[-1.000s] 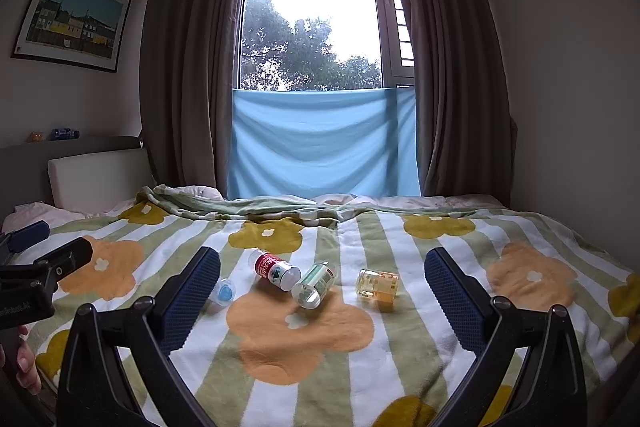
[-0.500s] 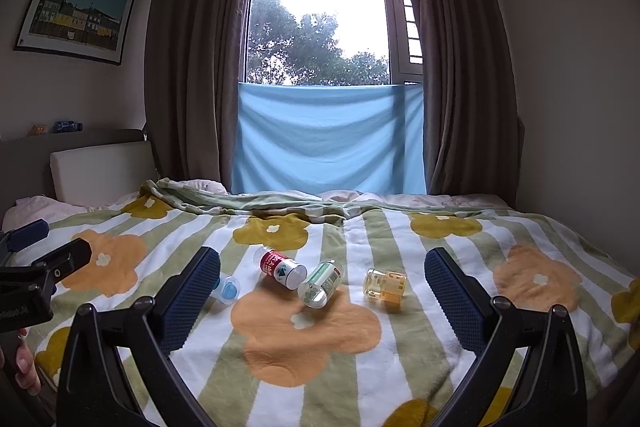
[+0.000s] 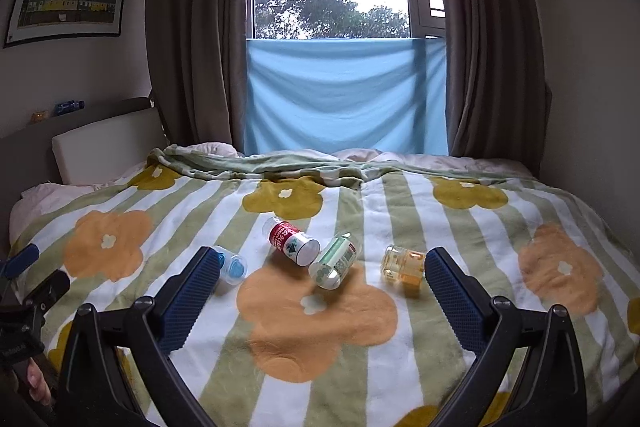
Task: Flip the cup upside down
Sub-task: 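Reach the right gripper to the red-labelled bottle and grasp its body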
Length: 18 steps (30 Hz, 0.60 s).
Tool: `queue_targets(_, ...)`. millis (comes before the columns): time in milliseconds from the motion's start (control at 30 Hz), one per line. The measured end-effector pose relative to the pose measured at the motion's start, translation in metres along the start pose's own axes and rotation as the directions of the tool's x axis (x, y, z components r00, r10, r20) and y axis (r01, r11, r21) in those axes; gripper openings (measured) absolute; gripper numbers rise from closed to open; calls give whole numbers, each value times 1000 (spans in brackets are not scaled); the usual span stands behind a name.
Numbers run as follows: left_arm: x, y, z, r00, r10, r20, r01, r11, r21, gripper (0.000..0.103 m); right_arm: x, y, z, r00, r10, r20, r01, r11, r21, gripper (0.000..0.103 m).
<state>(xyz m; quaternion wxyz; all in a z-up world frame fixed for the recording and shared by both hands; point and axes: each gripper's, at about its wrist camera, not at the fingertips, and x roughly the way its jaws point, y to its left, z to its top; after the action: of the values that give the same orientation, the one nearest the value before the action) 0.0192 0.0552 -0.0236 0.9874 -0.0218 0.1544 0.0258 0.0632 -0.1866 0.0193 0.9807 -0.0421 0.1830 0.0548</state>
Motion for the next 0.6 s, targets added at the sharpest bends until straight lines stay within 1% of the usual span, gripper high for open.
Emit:
queue_targets(67, 7, 7, -5, 1000, 5, -24, -6, 1000, -12, 103, 22, 2, 14, 999, -16, -50, 14, 999, -52, 102)
queue_targets(100, 10, 9, -7, 999, 10, -36, -10, 1000, -14, 103, 34, 2, 20, 997, -14, -75, 8, 997, -76, 102)
queue_targets(200, 18, 17, -14, 998, 23, -59, -24, 1000, -17, 103, 75, 6, 36, 989, 28, -147, -46, 991, -123, 102)
queue_targets(300, 26, 24, -21, 996, 20, -89, -23, 999, -28, 103, 119, 19, 47, 974, 43, -222, -86, 979, -185, 102)
queue_targets(367, 34, 29, -27, 993, 18, -116, -23, 999, -39, 103, 152, 29, 50, 957, 53, -284, -121, 967, -225, 102)
queue_targets(467, 46, 34, -37, 988, 15, -155, -24, 998, -52, 103, 203, 43, 48, 922, 84, -377, -191, 947, -258, 102)
queue_targets(533, 53, 36, -41, 985, 11, -175, -21, 998, -57, 103, 237, 47, 46, 897, 85, -433, -213, 943, -257, 102)
queue_targets(600, 62, 37, -46, 981, 14, -195, -24, 998, -52, 103, 269, 48, 41, 877, 64, -477, -209, 943, -259, 102)
